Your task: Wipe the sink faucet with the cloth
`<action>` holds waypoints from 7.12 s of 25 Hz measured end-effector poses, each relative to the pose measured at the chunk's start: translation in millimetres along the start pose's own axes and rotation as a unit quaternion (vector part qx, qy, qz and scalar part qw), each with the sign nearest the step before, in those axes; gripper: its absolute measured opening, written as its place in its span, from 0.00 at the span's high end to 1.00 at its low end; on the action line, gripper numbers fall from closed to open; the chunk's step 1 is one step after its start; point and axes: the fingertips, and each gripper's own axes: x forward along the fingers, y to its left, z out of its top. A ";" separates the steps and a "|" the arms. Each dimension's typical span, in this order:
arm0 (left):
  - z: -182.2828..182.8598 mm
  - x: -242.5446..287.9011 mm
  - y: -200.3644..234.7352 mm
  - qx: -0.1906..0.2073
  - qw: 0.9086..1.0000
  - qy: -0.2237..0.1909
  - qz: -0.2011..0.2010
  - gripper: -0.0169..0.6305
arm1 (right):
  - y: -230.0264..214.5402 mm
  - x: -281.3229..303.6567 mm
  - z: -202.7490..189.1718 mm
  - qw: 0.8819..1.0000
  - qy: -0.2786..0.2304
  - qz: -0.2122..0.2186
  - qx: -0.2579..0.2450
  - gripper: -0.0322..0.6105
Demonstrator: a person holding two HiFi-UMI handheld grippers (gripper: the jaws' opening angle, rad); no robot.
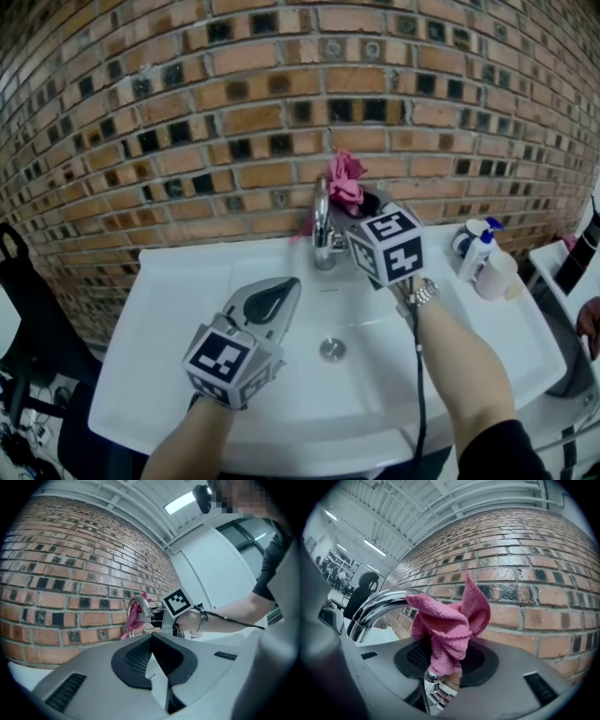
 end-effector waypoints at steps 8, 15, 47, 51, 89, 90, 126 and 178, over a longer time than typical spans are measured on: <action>-0.7 1.6 -2.5 -0.001 1.000 0.003 -0.003 0.97 | -3.3 1.5 -25.3 0.999 0.022 0.001 0.037 0.71; -0.8 1.7 -4.2 -0.008 1.000 0.005 -0.005 0.97 | -4.6 3.0 -47.4 0.997 0.054 -0.010 0.054 0.72; -2.5 4.5 -10.2 -0.014 1.000 0.008 -0.010 0.97 | 44.5 -10.0 -122.2 0.983 0.178 0.036 0.033 0.74; -1.6 4.2 -11.1 -0.016 1.000 0.008 -0.010 0.97 | 50.1 -12.3 -139.7 0.978 0.202 0.041 0.034 0.74; -3.1 4.2 -16.5 -0.016 1.000 0.012 -0.018 0.97 | -27.2 -50.7 -163.5 0.964 0.257 -0.055 0.043 0.74; -3.5 4.1 -15.8 -0.018 1.000 0.012 -0.016 0.97 | -29.5 -49.8 -163.5 0.964 0.256 -0.059 0.042 0.74; -5.8 1.2 -0.8 -0.019 1.000 0.014 0.000 0.97 | -15.0 -61.6 -86.9 0.985 0.146 -0.083 0.044 0.74; 105.8 -214.5 -217.4 -0.006 0.999 -0.027 0.021 0.97 | 219.3 -384.5 40.1 0.998 0.028 -0.015 0.045 0.74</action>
